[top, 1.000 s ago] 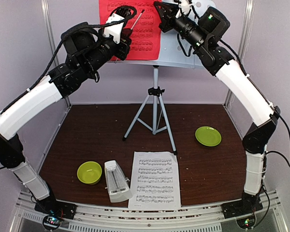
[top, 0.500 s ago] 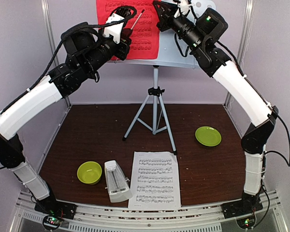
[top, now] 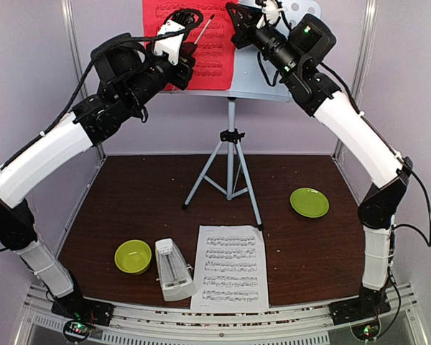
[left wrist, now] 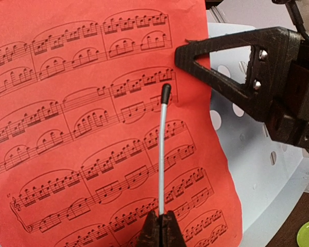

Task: Set up the instrument practice props

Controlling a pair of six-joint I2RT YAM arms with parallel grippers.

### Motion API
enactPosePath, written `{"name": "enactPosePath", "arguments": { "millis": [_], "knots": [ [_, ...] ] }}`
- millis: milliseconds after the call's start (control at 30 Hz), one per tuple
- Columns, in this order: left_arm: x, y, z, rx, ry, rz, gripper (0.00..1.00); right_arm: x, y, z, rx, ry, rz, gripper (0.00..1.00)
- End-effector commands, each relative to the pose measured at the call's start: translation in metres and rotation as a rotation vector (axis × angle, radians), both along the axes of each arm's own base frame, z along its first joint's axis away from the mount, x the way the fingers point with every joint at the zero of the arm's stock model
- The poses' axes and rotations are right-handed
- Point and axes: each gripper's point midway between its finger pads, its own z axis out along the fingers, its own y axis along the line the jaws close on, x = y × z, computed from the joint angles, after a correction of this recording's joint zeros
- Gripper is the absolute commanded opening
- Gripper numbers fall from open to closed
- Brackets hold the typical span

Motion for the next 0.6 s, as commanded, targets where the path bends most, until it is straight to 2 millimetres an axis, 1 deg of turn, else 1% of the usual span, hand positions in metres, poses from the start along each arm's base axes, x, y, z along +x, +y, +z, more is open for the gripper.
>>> {"name": "enactPosePath", "arguments": {
  "millis": [0,167,300,367,500,567],
  "knots": [
    [0.003,0.0,0.004,-0.021,-0.026,-0.001,0.0,0.002,0.004,-0.005,0.007,0.012,0.002,0.0],
    [0.003,0.001,0.004,-0.02,-0.028,0.007,0.0,0.002,0.002,-0.009,0.006,0.014,-0.016,0.0],
    [0.003,0.002,0.004,-0.021,-0.027,0.008,0.0,0.001,0.001,-0.007,0.008,0.006,-0.021,0.0],
    [0.003,0.002,0.003,-0.021,-0.027,0.008,0.02,0.001,0.002,-0.008,0.006,0.004,-0.023,0.0],
    [0.003,0.001,0.003,-0.02,-0.026,0.006,0.02,0.001,-0.002,-0.003,0.006,-0.02,-0.04,0.0],
    [0.003,0.001,0.002,-0.018,-0.026,0.004,0.02,0.0,-0.007,0.002,0.015,-0.036,-0.052,0.0]
  ]
}}
